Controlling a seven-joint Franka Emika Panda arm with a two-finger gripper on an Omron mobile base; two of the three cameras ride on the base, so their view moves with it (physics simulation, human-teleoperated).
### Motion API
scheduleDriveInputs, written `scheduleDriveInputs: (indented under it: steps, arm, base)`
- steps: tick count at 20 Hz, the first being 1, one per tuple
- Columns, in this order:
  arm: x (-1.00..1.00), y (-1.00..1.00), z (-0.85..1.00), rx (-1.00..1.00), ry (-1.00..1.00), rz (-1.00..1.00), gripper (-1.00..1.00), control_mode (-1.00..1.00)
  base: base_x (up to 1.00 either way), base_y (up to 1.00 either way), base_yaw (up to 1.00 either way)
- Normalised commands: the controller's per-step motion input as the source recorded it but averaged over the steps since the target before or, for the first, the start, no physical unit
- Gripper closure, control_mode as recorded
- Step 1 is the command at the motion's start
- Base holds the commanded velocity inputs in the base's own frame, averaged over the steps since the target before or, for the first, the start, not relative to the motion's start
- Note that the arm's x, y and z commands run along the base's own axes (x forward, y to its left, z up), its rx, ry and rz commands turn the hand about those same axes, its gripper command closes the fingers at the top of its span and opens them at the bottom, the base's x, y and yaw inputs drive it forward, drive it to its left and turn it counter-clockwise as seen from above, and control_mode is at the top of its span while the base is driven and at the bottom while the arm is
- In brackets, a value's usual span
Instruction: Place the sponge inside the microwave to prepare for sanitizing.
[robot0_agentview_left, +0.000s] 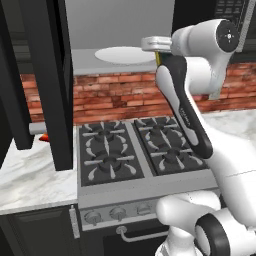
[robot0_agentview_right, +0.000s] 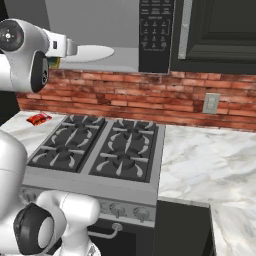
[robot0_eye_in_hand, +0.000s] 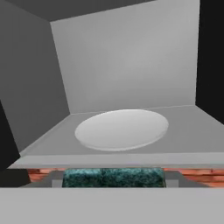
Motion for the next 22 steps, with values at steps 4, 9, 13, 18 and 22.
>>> scheduleDriveInputs:
  steps: [4,9,13,18,22]
  arm:
    - [0.46,0.03,0.01,0.0,0.0,0.0,1.0,-1.0]
    - [0.41,0.05,0.0,0.0,0.0,0.0,1.0,-1.0]
    - [0.46,0.08,0.0,0.0,0.0,0.0,1.0,-1.0]
    - [0.49,0.08,0.0,0.0,0.0,0.0,1.0,-1.0]
    - [0.46,0.1,-0.04,0.0,0.0,0.0,1.0,-1.0]
  base:
    - [0.0,0.0,0.0]
    - [0.0,0.0,0.0]
    - [0.0,0.0,0.0]
    - [0.0,0.0,0.0]
    - [0.0,0.0,0.0]
